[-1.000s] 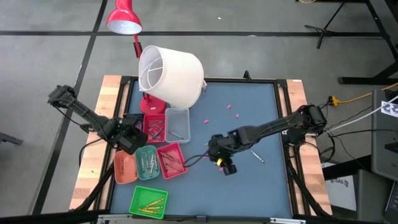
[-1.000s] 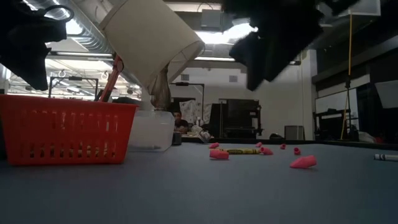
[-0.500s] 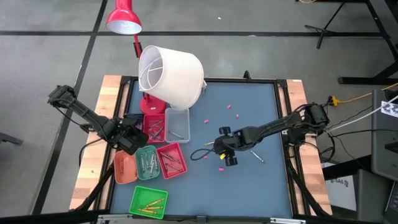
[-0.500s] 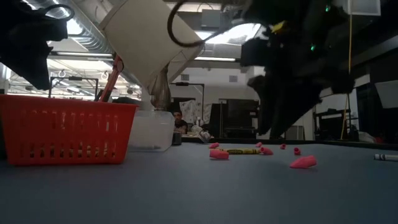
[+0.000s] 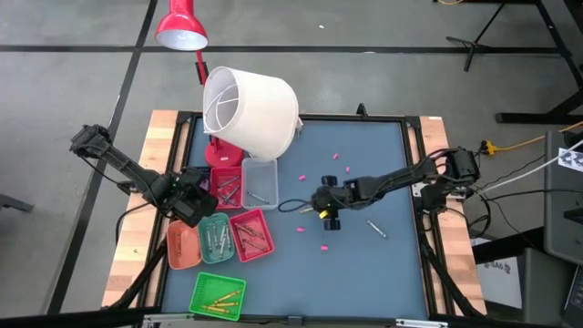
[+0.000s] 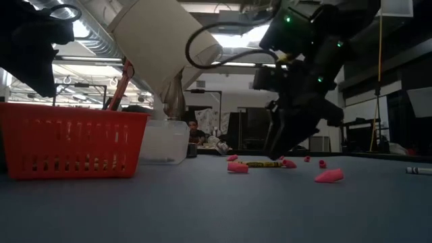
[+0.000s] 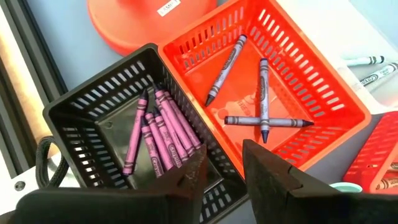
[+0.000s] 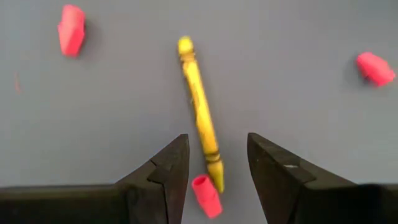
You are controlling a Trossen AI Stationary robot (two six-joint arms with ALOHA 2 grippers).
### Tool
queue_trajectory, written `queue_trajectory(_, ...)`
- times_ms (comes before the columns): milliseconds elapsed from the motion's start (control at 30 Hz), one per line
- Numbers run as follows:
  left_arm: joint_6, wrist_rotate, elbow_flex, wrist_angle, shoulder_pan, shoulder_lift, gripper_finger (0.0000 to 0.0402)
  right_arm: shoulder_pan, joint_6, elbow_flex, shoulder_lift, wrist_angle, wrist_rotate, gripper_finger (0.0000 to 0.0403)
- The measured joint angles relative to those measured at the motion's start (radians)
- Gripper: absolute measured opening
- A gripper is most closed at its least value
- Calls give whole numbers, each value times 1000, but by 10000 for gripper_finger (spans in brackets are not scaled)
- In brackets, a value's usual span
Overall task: Sort crayons
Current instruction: Put the yellow crayon into the green bin
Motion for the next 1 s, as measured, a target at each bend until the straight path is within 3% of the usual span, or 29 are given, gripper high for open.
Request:
queue_trajectory(400, 0, -1, 0, 18, 0, 0, 88, 3, 5, -79, -3, 53, -5, 161)
queue_trajectory(633, 38, -1, 0, 126, 0, 0, 88, 2, 13, -87, -2, 85, -42, 157)
queue_trajectory(767, 133, -19, 0, 241, -1, 0, 88, 3, 13, -87, -1, 88, -51, 129)
queue_trajectory(1000, 338, -143, 0, 488, 0, 8, 88, 3, 15, -87, 0, 92, -58, 58)
